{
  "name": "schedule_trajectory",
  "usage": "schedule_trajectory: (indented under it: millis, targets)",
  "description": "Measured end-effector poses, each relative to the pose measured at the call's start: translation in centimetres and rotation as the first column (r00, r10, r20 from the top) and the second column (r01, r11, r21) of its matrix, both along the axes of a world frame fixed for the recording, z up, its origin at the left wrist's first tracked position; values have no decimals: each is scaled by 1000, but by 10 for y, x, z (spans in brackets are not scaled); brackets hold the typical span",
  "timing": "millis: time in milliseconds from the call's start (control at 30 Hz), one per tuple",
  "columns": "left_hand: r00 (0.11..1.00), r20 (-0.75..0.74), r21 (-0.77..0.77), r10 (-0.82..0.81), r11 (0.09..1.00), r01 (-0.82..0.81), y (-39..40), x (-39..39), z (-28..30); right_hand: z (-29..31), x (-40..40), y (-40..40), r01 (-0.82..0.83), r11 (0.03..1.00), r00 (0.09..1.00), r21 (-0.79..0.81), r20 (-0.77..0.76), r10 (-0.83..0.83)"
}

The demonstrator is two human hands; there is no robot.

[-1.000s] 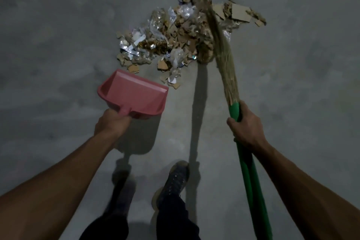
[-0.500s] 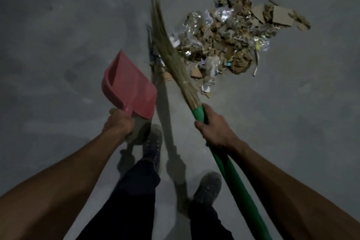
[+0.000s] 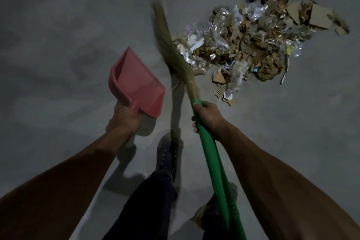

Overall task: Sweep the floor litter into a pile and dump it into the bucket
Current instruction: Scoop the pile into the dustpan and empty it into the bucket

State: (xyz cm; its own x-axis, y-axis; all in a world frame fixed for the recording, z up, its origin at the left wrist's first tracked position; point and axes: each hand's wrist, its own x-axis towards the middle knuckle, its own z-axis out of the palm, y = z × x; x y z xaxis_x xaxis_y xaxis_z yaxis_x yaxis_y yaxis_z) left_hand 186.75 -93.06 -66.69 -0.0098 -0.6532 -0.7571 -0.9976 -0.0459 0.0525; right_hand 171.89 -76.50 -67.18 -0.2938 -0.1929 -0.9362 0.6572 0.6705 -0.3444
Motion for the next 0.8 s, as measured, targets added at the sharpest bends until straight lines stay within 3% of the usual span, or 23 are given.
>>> schedule_trajectory:
  millis: [67,167,333,433,567,800]
  targets:
    - [1000,-24,9,-5,1000,6,-2,-5,2,9,-12,13,88,996,996,-3,-6,-88]
    - [999,-47,21,-22,1000,23,-4,-15,9,27,-27,31,95,995,993,27,-70,-92]
    - [995,41,28,-89,996,88,-17,-20,19,61,-13,59,-230,972,960,45,-151,234]
    - [988,83,21,-129,992,128,-21,-15,25,69,12,72,-492,867,855,80,-141,499]
    - [988,98,38,-122,992,119,-20,-7,27,53,25,87,-742,637,630,210,-109,769]
    - [997,28,66,-78,995,76,-8,3,15,38,-28,96,-703,581,523,411,-256,813]
